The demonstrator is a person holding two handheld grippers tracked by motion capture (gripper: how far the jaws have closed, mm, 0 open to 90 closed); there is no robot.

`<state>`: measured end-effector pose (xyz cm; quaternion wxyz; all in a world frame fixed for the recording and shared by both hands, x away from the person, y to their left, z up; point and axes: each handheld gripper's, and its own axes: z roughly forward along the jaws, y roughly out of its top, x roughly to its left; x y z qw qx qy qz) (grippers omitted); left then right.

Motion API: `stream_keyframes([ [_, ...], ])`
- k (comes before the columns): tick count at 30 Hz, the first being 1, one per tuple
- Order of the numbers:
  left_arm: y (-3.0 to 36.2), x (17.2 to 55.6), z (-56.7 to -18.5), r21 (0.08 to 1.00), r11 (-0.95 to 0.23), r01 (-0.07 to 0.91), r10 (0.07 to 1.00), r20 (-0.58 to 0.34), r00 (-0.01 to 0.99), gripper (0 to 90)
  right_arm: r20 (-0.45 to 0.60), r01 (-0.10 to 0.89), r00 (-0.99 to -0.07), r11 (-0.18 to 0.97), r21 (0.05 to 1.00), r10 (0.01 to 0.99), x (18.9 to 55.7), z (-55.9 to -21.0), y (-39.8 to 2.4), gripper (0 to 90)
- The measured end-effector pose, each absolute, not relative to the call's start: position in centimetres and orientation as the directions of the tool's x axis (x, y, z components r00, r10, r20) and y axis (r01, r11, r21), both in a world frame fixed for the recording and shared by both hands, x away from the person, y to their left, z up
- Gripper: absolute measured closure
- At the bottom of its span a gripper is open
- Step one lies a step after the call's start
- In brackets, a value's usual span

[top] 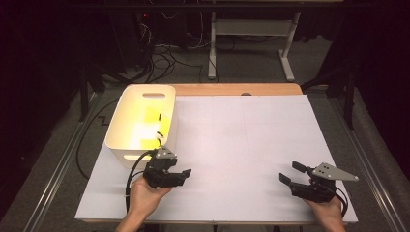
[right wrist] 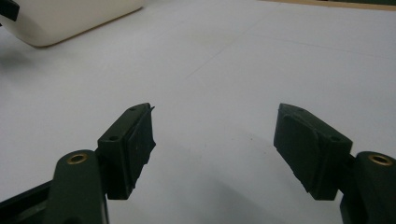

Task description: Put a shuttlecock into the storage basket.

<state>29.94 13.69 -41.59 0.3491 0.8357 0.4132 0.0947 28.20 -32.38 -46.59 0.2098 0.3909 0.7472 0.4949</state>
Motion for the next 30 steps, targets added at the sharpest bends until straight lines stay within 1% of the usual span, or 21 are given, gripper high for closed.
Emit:
stream_keyframes([
  [16,16.1,28.9,-42.1,0.688,-0.357,0.632,0.793,-0.135,0.594,35.7,0.072,0.374,-0.605,0.203,0.905,0.793,28.1,-46.6,-32.4,29.0],
  [30,17.7,27.8,-42.4,0.713,-0.321,0.623,0.810,-0.134,0.571,36.7,0.069,0.371,-0.608,0.206,0.906,0.791,28.0,-46.5,-32.4,29.0],
])
